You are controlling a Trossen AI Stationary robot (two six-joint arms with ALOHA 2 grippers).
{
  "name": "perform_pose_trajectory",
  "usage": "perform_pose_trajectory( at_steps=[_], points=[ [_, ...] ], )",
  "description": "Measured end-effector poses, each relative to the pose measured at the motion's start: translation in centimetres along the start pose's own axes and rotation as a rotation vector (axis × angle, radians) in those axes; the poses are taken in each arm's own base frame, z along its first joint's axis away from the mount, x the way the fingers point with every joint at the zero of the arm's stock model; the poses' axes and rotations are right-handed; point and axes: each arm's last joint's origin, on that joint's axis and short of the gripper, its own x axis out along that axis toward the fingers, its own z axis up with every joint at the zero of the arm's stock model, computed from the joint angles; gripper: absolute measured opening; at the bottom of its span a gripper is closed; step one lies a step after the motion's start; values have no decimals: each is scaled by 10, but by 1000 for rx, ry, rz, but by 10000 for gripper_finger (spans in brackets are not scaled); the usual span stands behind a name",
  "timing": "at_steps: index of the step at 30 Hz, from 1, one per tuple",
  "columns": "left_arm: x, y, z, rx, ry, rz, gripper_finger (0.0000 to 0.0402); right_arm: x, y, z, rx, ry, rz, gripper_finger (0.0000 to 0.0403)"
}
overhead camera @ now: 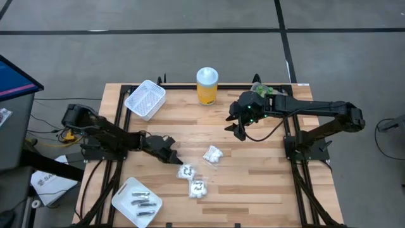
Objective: Pick & Place Travel size toiletries
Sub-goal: Put the white cotton pack into the white basket
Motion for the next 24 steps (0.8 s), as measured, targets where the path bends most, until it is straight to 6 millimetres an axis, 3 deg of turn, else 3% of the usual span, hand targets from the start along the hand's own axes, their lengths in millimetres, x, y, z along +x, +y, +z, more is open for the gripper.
perform_pose_trajectory(
  at_steps=[14, 24],
  points=[
    [-37, -37, 22, 64, -310, -200, 1, 0, 0, 0, 34, -4, 1, 221],
    [-75, -54, 50, 157, -580, -298, 1, 0, 0, 0, 34, -5, 1, 221]
  ],
)
